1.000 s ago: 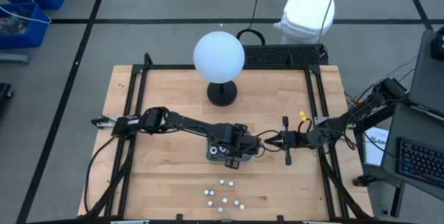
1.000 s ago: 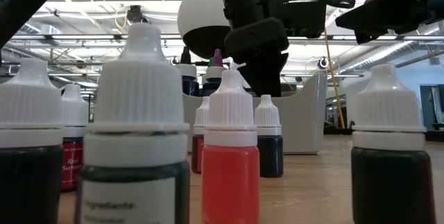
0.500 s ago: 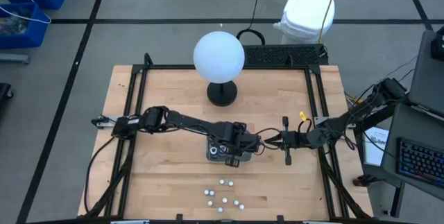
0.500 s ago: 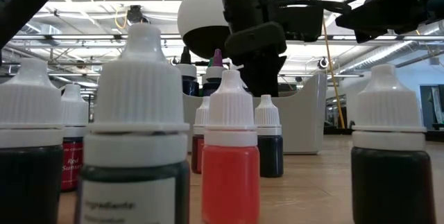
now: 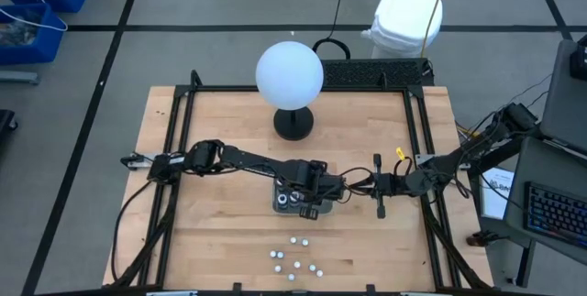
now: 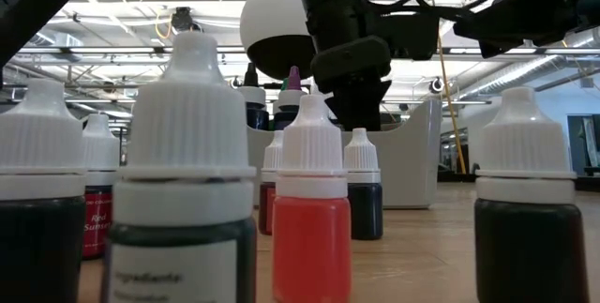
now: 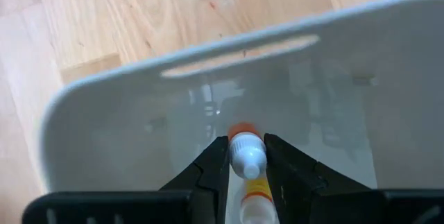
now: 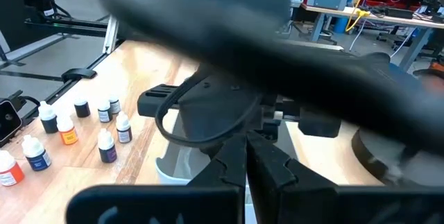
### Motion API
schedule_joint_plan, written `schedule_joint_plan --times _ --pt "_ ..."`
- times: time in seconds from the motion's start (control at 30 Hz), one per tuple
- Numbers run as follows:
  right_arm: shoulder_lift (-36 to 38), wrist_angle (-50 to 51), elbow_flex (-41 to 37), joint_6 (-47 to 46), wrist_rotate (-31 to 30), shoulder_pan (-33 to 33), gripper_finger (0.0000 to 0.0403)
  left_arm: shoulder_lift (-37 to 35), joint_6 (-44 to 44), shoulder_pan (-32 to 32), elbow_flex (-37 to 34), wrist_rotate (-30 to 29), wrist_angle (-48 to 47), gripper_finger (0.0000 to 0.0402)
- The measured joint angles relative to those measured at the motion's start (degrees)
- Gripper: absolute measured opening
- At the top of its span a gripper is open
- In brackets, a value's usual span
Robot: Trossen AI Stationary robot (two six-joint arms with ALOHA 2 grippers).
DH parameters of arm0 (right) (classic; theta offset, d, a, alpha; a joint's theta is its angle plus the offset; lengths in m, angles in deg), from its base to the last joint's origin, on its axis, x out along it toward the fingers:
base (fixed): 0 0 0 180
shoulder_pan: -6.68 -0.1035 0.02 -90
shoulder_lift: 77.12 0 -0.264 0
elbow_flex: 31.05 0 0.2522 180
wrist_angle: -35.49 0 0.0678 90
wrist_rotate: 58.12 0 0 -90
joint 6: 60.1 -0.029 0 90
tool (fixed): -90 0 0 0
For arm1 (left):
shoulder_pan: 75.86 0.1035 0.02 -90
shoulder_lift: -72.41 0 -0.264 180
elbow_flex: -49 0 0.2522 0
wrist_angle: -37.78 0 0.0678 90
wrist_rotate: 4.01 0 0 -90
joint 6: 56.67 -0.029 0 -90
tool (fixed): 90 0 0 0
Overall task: Pick & Place food coloring
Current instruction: Put the small orange food coloring bottle into the gray bin
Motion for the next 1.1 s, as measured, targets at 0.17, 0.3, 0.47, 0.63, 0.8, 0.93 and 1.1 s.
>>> schedule_joint_plan --times 0.17,0.3,0.47,0.63,0.8,0.93,1.1 --pt "0.0 -0.01 0.0 0.0 -0.01 0.0 0.0 0.02 -0.72 0.0 0.02 0.11 0.02 0.0088" --pt "0.0 -0.01 0.0 -0.07 0.0 0.0 0.0 0.02 -0.89 0.06 0.02 0.14 0.1 0.0088" --pt "0.0 -0.01 0.0 -0.15 0.0 0.0 0.0 0.31 -0.89 0.08 0.05 0.12 0.56 0.0088" --pt "0.0 0.01 0.0 -0.2 -0.01 0.0 0.0 1.75 -0.69 0.11 0.07 0.0 0.54 0.0088" --pt "0.0 -0.02 0.0 -0.2 -0.01 0.0 0.0 2.03 -0.89 0.11 0.15 0.0 0.4 0.0088" --pt "0.0 -0.02 0.0 -0.2 -0.01 0.0 0.0 1.81 -0.84 0.11 0.13 0.01 0.43 0.0088" --pt "0.02 -0.02 0.0 -0.2 -0.01 0.0 0.0 1.81 -0.65 0.11 0.13 0.02 0.32 0.009"
